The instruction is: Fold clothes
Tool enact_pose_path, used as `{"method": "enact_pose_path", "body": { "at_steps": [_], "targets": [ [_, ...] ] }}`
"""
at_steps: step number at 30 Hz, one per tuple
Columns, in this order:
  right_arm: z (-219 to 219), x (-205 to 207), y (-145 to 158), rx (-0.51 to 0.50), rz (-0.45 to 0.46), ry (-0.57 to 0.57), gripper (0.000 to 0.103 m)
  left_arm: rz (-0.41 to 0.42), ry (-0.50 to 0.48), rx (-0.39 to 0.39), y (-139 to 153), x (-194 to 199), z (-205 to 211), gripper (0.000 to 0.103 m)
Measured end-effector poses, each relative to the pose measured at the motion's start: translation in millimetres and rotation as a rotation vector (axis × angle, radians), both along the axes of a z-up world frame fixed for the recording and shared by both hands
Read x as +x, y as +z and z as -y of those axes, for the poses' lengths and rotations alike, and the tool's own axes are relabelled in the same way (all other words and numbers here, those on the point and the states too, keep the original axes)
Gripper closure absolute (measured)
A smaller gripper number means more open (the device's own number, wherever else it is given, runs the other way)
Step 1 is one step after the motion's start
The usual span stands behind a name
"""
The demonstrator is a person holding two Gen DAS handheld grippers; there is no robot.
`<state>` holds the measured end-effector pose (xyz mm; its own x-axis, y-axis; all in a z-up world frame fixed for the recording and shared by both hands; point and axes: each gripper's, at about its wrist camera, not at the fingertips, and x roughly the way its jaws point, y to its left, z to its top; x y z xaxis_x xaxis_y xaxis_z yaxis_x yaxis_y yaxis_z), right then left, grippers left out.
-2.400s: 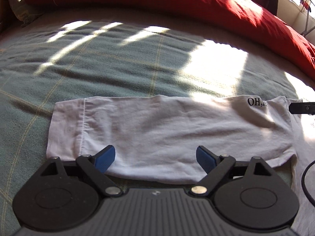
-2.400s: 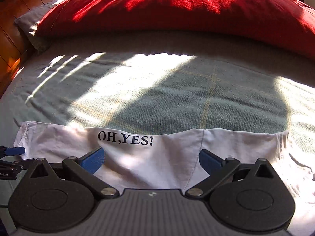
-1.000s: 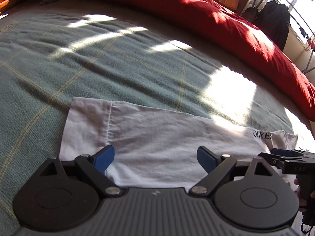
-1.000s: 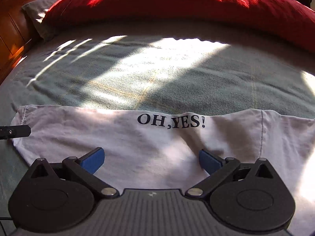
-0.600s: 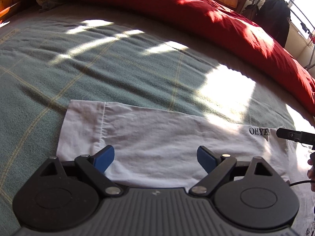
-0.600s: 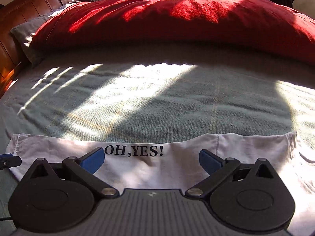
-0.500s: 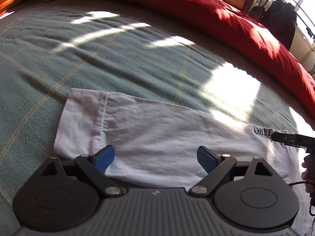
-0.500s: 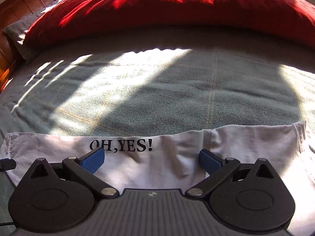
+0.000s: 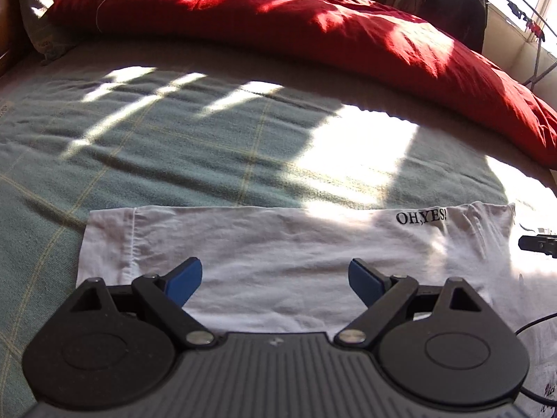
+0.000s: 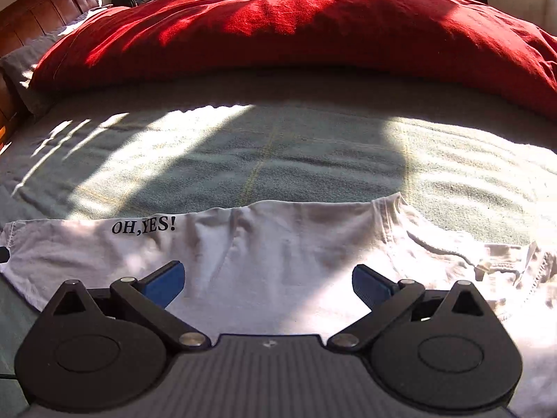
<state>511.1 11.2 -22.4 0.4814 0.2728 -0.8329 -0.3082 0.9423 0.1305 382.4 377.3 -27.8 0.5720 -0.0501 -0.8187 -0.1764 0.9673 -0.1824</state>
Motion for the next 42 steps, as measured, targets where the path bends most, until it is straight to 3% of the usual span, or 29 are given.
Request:
{"method": "enact_pose_path", "body": {
  "at_steps": [5,8,13,19,22,28,31,37,39,42],
  "targets": [
    [82.7,-28.4,-21.5,-0.127,-0.051,-0.116,0.0,0.017,-0.208,-0.095,6.7,44.6,80.5,0.012],
    [111.2,-38.5,-36.4,-0.103,-0.1,-0.149,0.0,0.03,-0.343,-0.14,9.6,78.6,138.1,0.012],
    [120.9,-47.6,-50.4,-0.079,-0.08,-0.167,0.0,0.031,-0.515,-0.255,13.6,126.7,222.8,0.012],
    [113.1,-56.7,-55.7,-0.108,-0.014,-0.212,0.0,-0.001,-0.675,-0.294,-2.1,158.5,309.9,0.012],
    [114.6,-60.2,-56.3,-0.1,0.015,-0.204,0.0,-0.044,-0.697,-0.295,-20.8,168.3,328.5,0.012],
    [117.1,-65.4,-57.6,-0.084,0.071,-0.168,0.0,-0.074,-0.647,-0.212,-50.9,189.4,335.5,0.012],
    [118.7,-67.0,-57.4,-0.075,0.086,-0.152,0.0,-0.076,-0.61,-0.234,-59.0,204.1,331.3,0.012],
    [122.0,-68.7,-54.3,-0.062,0.108,-0.135,0.0,-0.047,-0.555,-0.266,-55.3,222.2,330.5,0.011],
    [130.7,-64.5,-45.7,-0.024,0.084,-0.116,0.0,-0.03,-0.556,-0.26,-46.8,219.6,326.9,0.011],
    [153.3,-53.1,-28.7,0.003,0.122,-0.137,0.0,-0.01,-0.551,-0.235,-35.4,211.0,314.3,0.011]
  ]
}}
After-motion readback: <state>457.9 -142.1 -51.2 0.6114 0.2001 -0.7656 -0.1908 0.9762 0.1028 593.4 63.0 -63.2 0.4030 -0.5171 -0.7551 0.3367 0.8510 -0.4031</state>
